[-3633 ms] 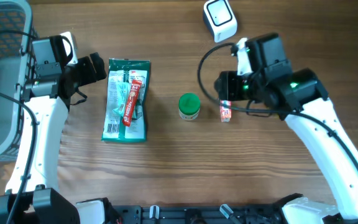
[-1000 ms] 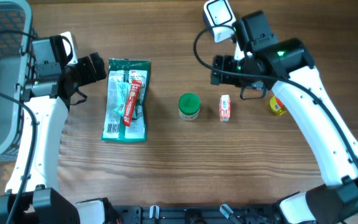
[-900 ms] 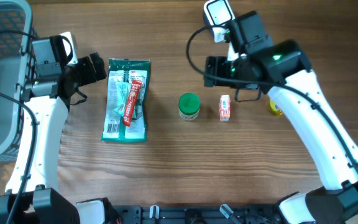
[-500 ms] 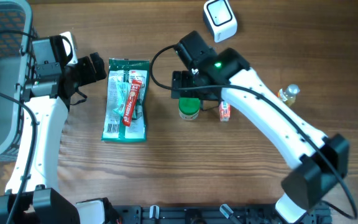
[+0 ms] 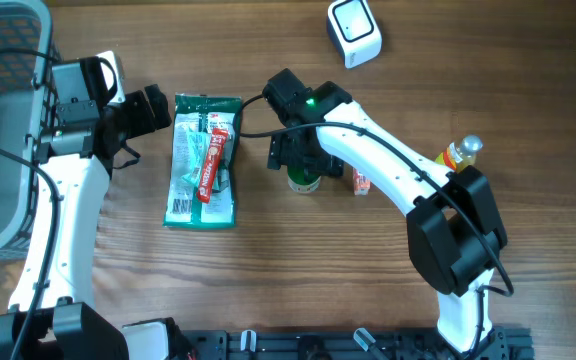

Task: Scan the item barcode
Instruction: 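Move the right gripper left over the green-lid jar and lower, then close the right gripper around the green-lid jar, then lift the jar and carry it up toward the white scanner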

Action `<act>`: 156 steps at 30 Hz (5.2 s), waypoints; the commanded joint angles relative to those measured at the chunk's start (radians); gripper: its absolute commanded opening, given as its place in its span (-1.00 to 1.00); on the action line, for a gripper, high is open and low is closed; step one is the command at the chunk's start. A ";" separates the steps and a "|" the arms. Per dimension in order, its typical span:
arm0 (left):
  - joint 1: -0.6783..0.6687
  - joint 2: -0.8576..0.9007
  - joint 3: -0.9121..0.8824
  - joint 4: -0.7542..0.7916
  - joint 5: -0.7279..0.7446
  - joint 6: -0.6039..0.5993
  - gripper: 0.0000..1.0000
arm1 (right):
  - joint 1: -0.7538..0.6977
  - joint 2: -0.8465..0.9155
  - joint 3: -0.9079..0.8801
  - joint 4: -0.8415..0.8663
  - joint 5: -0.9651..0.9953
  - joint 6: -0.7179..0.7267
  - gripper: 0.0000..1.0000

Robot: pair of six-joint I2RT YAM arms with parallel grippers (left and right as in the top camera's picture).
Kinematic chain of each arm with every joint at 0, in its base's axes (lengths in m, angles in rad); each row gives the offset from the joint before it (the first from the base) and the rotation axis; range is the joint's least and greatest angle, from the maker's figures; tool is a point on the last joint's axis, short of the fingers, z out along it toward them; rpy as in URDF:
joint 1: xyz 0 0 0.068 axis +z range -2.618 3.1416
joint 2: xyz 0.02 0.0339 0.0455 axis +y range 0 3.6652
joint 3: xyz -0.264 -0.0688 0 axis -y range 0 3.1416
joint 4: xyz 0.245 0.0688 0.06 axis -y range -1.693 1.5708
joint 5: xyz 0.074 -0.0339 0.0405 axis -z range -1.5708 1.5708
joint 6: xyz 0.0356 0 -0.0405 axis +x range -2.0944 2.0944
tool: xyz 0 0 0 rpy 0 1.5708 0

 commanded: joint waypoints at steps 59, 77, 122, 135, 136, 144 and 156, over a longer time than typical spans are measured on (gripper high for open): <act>0.004 -0.014 0.014 0.003 0.008 0.016 1.00 | 0.005 0.023 -0.002 -0.006 0.056 -0.534 0.84; 0.004 -0.014 0.014 0.003 0.008 0.016 1.00 | 0.005 0.023 -0.150 0.181 0.059 -0.348 0.99; 0.004 -0.014 0.014 0.003 0.008 0.016 1.00 | 0.003 0.021 -0.163 0.243 0.059 -0.354 0.29; 0.004 -0.014 0.014 0.003 0.008 0.016 1.00 | -0.145 -0.179 -0.163 0.082 -0.328 -0.352 -0.20; 0.004 -0.014 0.014 0.003 0.008 0.016 1.00 | -0.162 -0.191 -0.163 0.055 -0.400 -0.352 -0.20; 0.004 -0.014 0.014 0.003 0.008 0.016 1.00 | -0.187 -0.197 -0.163 -0.113 -0.657 -0.304 -0.19; 0.004 -0.014 0.014 0.003 0.008 0.016 1.00 | -0.187 -0.197 -0.163 -0.224 -0.898 -0.141 -0.17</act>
